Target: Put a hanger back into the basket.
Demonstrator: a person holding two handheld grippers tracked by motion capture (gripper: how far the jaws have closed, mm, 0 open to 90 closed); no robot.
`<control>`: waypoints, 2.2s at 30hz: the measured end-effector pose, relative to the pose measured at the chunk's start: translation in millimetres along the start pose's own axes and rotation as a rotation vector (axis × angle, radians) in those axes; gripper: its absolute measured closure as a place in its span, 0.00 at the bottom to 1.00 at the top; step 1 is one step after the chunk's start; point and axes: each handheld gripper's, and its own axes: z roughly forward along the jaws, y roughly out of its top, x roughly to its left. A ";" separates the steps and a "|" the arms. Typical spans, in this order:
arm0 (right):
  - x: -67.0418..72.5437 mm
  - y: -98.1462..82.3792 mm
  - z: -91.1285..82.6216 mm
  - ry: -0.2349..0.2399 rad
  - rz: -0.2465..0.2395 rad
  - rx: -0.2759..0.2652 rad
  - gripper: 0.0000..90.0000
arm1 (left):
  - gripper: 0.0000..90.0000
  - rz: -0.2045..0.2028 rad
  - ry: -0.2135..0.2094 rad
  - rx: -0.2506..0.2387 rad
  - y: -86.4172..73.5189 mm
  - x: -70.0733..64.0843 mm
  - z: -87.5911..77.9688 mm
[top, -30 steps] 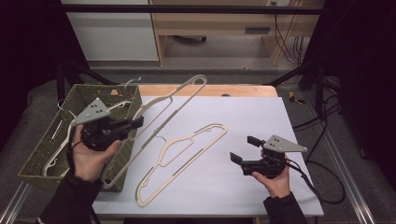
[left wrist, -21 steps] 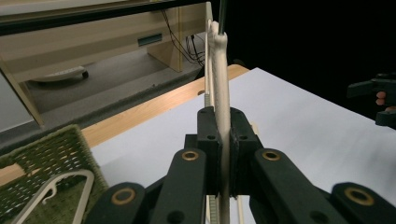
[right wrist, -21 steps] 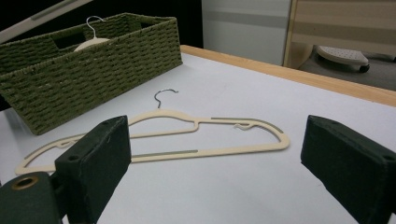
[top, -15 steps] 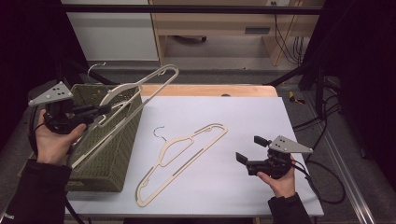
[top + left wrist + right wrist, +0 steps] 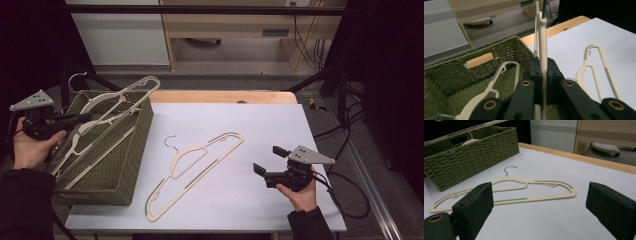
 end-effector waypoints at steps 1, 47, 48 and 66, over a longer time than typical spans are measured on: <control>0.1 0.0 0.0 0.000 0.004 -0.001 0.09 | 0.95 -0.005 0.009 0.000 -2.2 4.5 -0.7; 0.3 -1.7 2.7 0.004 0.009 0.009 0.09 | 0.77 -0.194 0.251 0.300 -97.8 37.9 42.1; 0.4 -1.9 3.3 0.004 0.009 0.010 0.09 | 0.73 -0.197 0.267 0.306 -99.4 38.9 42.1; 1.3 -3.8 7.3 0.014 0.009 0.025 0.09 | 0.52 -0.200 0.327 0.288 -104.4 32.5 27.8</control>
